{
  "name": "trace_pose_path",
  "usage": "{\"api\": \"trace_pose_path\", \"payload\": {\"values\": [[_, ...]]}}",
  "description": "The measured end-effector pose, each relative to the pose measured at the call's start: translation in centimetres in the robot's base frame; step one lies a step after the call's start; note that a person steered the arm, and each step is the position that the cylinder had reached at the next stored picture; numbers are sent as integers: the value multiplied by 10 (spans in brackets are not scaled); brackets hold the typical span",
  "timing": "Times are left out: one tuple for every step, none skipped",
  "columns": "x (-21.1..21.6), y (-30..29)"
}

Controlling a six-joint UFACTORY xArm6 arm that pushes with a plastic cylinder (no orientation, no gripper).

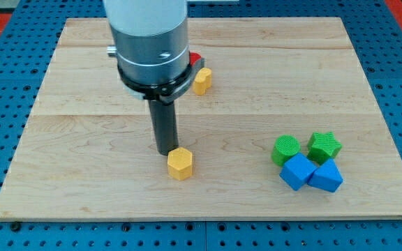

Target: Place yellow heart to the top right of the red circle

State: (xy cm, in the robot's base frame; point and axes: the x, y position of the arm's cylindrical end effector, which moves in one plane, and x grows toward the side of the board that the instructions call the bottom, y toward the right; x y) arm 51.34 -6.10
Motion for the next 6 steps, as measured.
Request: {"api": "trace_pose_path", "payload": {"values": [[-53,19],[-133,80],[-178,110],[-213,110],[-246,108],[-247,65]]}}
